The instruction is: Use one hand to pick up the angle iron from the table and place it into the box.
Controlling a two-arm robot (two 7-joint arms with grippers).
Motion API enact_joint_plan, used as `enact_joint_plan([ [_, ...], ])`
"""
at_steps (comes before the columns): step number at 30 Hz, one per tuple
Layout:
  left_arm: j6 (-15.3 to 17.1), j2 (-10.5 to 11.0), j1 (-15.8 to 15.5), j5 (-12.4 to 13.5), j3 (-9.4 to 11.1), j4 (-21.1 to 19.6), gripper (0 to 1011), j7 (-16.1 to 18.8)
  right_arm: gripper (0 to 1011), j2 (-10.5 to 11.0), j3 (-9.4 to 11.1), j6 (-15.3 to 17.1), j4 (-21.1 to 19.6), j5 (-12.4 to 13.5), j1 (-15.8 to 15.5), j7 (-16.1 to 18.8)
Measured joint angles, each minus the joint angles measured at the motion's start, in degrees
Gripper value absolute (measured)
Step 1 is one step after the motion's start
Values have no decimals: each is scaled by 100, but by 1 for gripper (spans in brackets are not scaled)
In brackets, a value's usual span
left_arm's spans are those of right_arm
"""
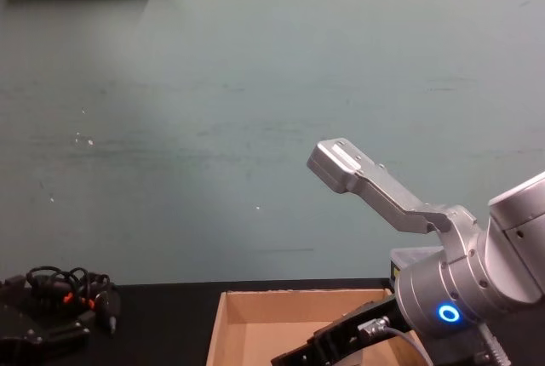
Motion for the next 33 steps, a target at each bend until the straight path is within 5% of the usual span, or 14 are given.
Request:
enact_joint_plan([
  [9,0,0,0,0,0,0,1011,0,998,2,0,8,-6,3,0,-2],
  [14,-1,0,0,0,0,0,1011,0,1002,5,1,10,-17,4,-4,-6],
  [25,0,0,0,0,0,0,1011,0,1002,359,225,48,-1238,-26,-538,-89],
  [33,0,0,0,0,0,0,1011,0,1002,781,270,481,-2357,112,-1007,67],
])
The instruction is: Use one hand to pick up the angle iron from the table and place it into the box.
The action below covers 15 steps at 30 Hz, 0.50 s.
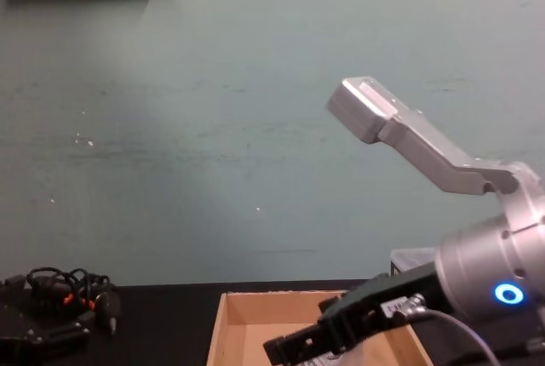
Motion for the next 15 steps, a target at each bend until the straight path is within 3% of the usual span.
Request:
enact_joint_plan([
  [4,0,0,0,0,0,0,1011,0,1002,190,-6,150,-415,101,-230,91],
  [8,0,0,0,0,0,0,1011,0,1002,333,-156,228,-674,192,-421,214],
  [15,0,0,0,0,0,0,1011,0,1002,401,-428,179,-727,267,-426,402],
])
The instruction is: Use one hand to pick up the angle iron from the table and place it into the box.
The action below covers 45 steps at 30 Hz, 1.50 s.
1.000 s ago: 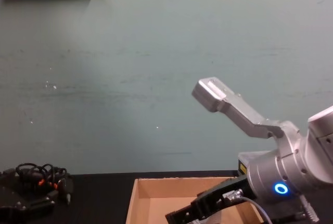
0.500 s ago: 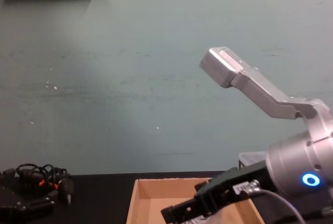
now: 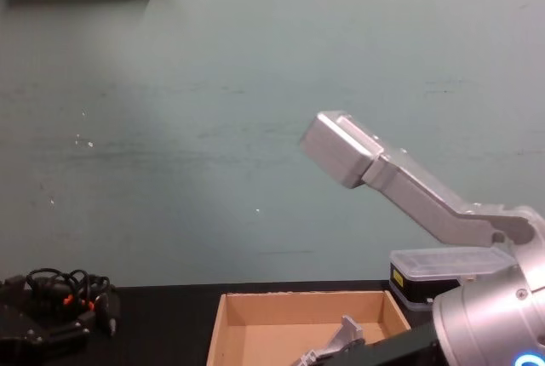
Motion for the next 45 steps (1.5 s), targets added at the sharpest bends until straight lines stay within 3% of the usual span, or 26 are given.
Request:
enact_joint_plan([
  [16,0,0,0,0,0,0,1011,0,1002,-51,-460,-163,360,37,192,126],
  [45,0,0,0,0,0,0,1011,0,1002,-282,-644,-456,845,-25,256,36],
])
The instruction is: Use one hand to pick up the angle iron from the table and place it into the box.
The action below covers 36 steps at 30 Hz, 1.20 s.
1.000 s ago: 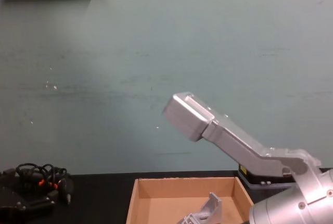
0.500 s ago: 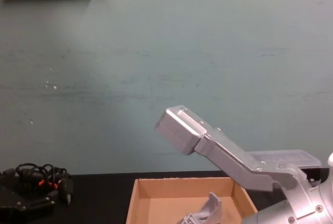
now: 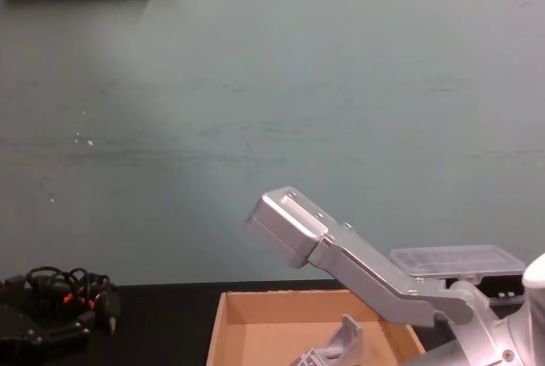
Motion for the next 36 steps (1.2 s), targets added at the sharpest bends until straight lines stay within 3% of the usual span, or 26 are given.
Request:
enact_joint_plan([
  [6,0,0,0,0,0,0,1011,0,995,3,2,5,-10,1,-1,-1],
  [11,0,0,0,0,0,0,1011,0,908,5,5,9,-20,2,-3,-2],
  [24,0,0,0,0,0,0,1011,0,501,10,12,16,-29,5,-5,-9],
  [27,0,0,0,0,0,0,1011,0,468,10,12,17,-31,5,-5,-9],
  [31,0,0,0,0,0,0,1011,0,330,10,12,19,-33,5,-5,-9],
  [36,0,0,0,0,0,0,1011,0,293,10,12,20,-34,5,-5,-8],
])
